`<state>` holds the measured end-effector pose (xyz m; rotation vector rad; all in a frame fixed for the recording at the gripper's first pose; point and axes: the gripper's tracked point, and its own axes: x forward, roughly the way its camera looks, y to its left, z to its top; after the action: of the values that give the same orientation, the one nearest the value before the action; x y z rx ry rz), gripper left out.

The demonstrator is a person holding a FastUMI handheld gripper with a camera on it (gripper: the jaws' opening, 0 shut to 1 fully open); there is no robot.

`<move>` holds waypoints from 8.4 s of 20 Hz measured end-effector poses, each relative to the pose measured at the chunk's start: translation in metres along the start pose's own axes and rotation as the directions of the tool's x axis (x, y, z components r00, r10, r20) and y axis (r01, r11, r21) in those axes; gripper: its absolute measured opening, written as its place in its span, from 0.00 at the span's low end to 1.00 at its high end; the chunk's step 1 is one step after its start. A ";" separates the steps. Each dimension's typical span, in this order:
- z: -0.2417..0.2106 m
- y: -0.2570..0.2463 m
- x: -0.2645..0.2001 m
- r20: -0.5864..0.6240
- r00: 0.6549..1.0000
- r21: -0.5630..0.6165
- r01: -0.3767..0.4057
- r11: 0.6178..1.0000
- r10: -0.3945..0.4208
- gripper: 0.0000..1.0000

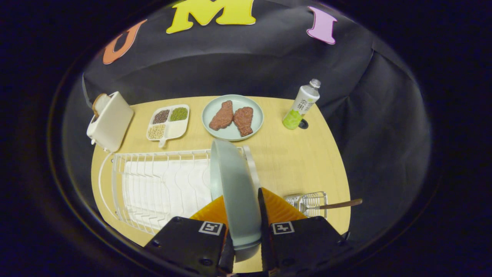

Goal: Take the plate from the dish rack, then take the spoon from the basket and place it into the plate.

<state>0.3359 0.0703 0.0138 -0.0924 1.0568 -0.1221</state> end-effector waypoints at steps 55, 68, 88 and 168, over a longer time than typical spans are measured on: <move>-0.282 0.033 0.038 0.144 0.754 0.330 -0.647 0.688 0.641 0.86; -0.242 -0.081 -0.042 0.651 0.729 0.004 -0.279 0.960 0.210 1.00; -0.097 -0.193 0.056 0.766 0.642 0.100 -0.160 0.982 0.026 1.00; -0.236 0.070 -0.071 0.731 0.598 -0.099 -0.384 0.918 0.329 0.49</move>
<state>0.0992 0.1463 -0.0495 0.1358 0.2230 0.2416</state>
